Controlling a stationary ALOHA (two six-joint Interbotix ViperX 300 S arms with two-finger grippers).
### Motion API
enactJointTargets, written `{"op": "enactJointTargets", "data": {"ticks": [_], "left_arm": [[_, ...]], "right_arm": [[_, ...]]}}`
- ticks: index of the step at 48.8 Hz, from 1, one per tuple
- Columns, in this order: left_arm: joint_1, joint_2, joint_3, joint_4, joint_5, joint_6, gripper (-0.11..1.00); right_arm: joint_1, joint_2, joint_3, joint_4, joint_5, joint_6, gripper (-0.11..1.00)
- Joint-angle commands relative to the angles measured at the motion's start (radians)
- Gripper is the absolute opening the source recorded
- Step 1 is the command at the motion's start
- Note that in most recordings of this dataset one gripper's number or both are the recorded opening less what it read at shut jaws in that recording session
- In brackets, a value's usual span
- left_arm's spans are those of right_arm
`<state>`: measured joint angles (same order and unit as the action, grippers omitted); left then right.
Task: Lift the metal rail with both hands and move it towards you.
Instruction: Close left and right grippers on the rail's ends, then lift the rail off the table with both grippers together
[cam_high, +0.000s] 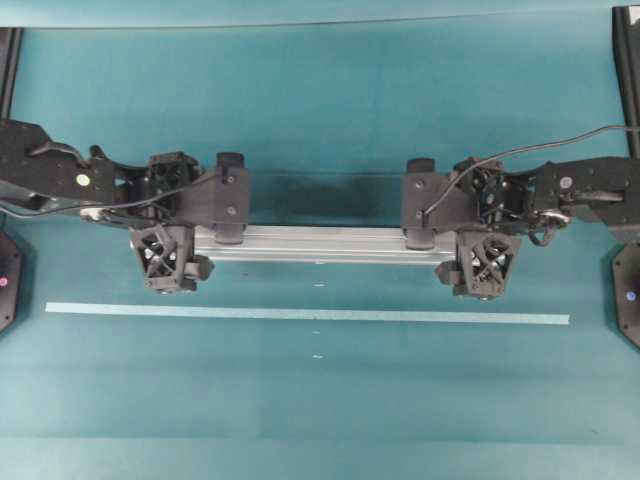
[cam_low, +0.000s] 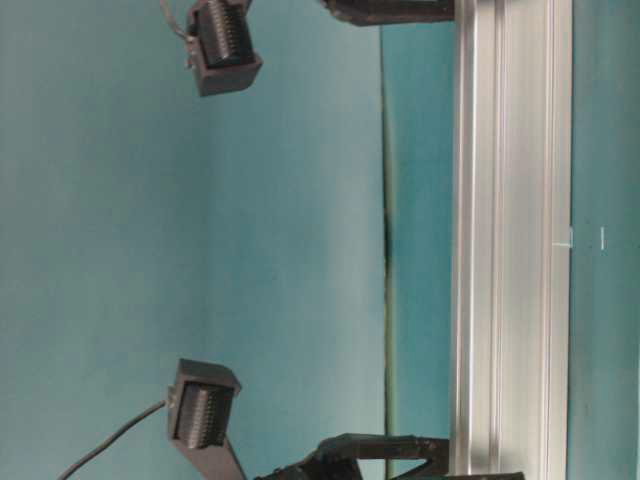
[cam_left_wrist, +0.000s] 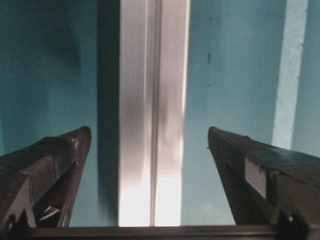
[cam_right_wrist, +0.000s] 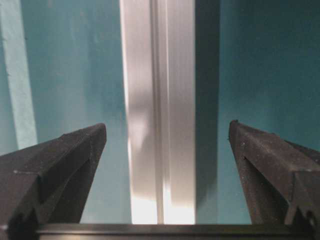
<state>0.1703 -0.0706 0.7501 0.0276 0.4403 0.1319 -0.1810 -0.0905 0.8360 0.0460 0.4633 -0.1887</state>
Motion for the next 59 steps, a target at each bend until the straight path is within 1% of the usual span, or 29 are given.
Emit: {"op": "enactJointTargets", "data": {"ticks": [1,15,33,39,41,44,48,52,53,54,59], "left_arm": [[0.012,0.008,0.000,0.003,-0.012,0.003,0.98],[0.020,0.054,0.032,0.003,-0.083,0.000,0.98],[0.020,0.057,0.032,0.002,-0.087,-0.011,0.98],[0.017,0.054,0.034,0.002,-0.087,-0.023,0.95],[0.015,0.052,0.032,0.002,-0.089,-0.031,0.92],[0.014,0.052,0.031,0.002,-0.089,-0.040,0.82],[0.012,0.051,0.029,0.002,-0.089,-0.044,0.59],[0.012,0.049,0.029,0.002,-0.089,-0.046,0.37],[0.012,0.049,0.031,0.002,-0.089,-0.046,0.33],[0.012,0.049,0.031,0.002,-0.089,-0.046,0.32],[0.012,0.049,0.032,0.002,-0.089,-0.046,0.32]], "right_arm": [[-0.003,0.012,0.003,-0.002,-0.028,-0.003,0.99],[-0.009,0.058,0.011,0.002,-0.048,-0.002,0.99],[-0.008,0.061,0.011,0.018,-0.069,0.005,0.99],[-0.006,0.061,0.012,0.028,-0.061,0.006,0.98],[-0.003,0.061,0.012,0.029,-0.058,0.006,0.95],[0.003,0.061,0.011,0.029,-0.052,0.011,0.87],[0.006,0.061,0.008,0.029,-0.041,0.026,0.68],[0.006,0.063,0.006,0.029,-0.041,0.044,0.43],[0.006,0.063,0.006,0.029,-0.041,0.051,0.41],[0.006,0.064,0.006,0.029,-0.041,0.054,0.41],[0.008,0.064,0.005,0.029,-0.044,0.067,0.41]]}}
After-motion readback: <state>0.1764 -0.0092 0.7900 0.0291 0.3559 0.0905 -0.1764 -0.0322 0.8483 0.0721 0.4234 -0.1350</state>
